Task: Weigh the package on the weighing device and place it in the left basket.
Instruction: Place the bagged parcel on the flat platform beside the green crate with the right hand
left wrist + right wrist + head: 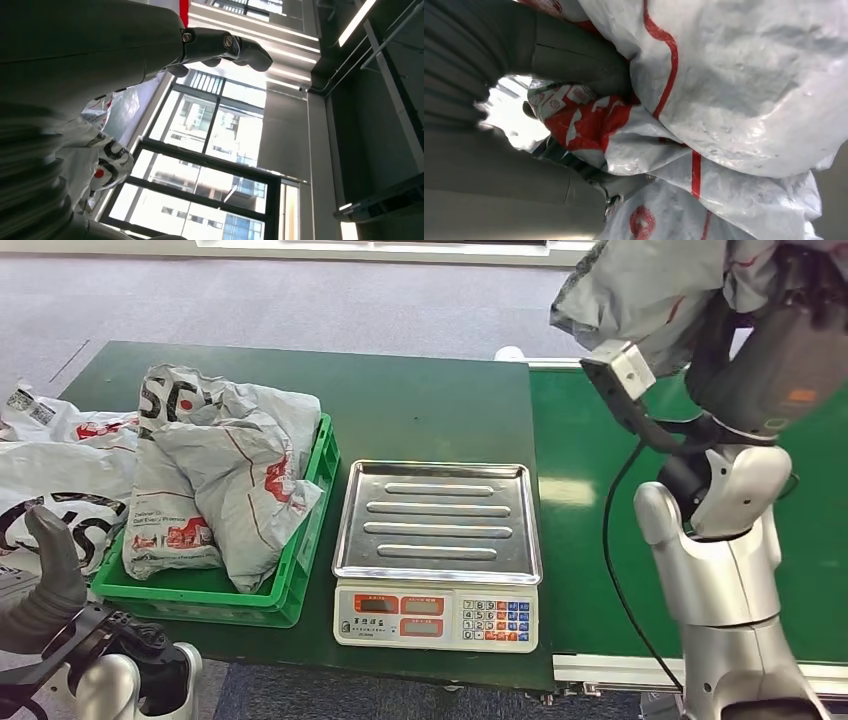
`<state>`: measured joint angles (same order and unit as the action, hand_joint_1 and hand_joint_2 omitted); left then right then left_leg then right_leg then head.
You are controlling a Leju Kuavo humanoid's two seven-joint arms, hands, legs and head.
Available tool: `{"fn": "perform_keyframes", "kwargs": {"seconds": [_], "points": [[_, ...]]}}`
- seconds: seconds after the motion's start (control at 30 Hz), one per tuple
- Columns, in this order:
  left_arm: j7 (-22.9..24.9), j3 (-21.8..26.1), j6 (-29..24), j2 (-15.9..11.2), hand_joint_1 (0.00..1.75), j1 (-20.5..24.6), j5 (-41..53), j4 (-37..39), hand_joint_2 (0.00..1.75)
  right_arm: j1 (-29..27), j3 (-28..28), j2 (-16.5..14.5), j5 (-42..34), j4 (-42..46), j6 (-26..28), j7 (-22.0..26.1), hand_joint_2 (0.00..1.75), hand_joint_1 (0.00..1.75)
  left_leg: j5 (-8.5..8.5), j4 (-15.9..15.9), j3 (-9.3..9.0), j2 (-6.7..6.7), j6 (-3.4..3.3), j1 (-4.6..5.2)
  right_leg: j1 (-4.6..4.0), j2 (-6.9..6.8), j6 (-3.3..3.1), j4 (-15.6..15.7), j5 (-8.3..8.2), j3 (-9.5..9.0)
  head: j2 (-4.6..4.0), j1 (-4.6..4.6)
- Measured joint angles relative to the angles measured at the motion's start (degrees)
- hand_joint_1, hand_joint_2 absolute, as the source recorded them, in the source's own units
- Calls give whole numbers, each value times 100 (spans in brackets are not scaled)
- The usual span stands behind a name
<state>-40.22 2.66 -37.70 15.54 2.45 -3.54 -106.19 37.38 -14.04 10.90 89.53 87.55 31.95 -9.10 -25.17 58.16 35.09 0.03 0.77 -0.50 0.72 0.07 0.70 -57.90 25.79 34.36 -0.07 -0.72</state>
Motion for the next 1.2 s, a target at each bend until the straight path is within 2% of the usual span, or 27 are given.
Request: {"fn": "perform_keyframes", "kwargs": {"seconds": [0.07,0.13,0.27,0.37,0.5,0.67,0.7,0.8,0.83,0.87,1.0,1.13,1.2], "points": [[1,-17,136,0,0,49,-41,58,175,283,-594,-292,-109,-557,-591,73,175,175,-5,-1,-18,39,10,0,-7,34,-12,0,-7,3,0,-1],[3,-48,231,0,0,131,-72,149,175,451,-1171,-716,-263,-1279,-919,314,175,175,-3,-1,-27,56,21,-4,-19,49,-21,0,-13,5,0,-3],[3,-101,303,0,0,188,-112,289,175,668,-1898,-1621,-625,-2799,-1003,588,175,175,13,-7,-23,26,39,-20,-37,23,-36,-2,-10,5,0,-3],[3,-109,313,0,0,191,-113,336,175,714,-2247,-2116,-794,-3657,-905,646,175,175,10,-8,-21,24,43,-23,-41,22,-43,-3,-5,7,0,-2],[3,-111,296,0,0,191,-111,348,175,779,-2458,-2508,-919,-4289,-884,680,175,175,7,-8,-14,20,46,-23,-40,21,-47,-3,-2,12,0,-2],[3,-106,295,0,0,189,-111,344,175,838,-2582,-2725,-994,-4628,-939,730,175,175,5,-8,-11,18,47,-22,-38,19,-47,-2,-1,12,0,-2],[3,-104,295,0,0,189,-111,341,175,844,-2598,-2754,-1013,-4657,-953,737,175,157,5,-8,-10,18,47,-22,-38,19,-47,-2,-2,12,0,-2],[2,-97,295,0,0,186,-111,331,175,855,-2622,-2823,-1054,-4719,-989,753,175,26,5,-8,-11,17,47,-22,-38,19,-47,-2,-2,12,0,-2],[2,-96,294,0,0,186,-111,327,175,860,-2626,-2839,-1057,-4737,-997,746,175,0,5,-8,-11,17,47,-22,-39,19,-47,-2,-2,12,0,-2],[1,-95,292,0,0,185,-111,323,175,865,-2630,-2852,-1054,-4753,-992,723,175,0,5,-8,-11,17,47,-23,-39,19,-47,-2,-2,12,0,-2],[1,-84,285,0,0,177,-110,286,175,885,-2632,-2874,-1021,-4751,-756,517,0,0,6,-8,-12,17,48,-23,-40,19,-47,-2,-2,13,0,-2],[1,-62,230,0,0,166,-99,231,175,927,-2597,-2833,-958,-4505,-255,271,0,0,6,-8,-11,17,48,-23,-39,19,-47,-2,-2,13,0,-2],[1,-47,208,0,0,162,-95,217,175,963,-2569,-2806,-941,-4382,-172,228,0,0,5,-8,-11,17,48,-23,-39,20,-47,-2,-2,13,0,-2]]}}
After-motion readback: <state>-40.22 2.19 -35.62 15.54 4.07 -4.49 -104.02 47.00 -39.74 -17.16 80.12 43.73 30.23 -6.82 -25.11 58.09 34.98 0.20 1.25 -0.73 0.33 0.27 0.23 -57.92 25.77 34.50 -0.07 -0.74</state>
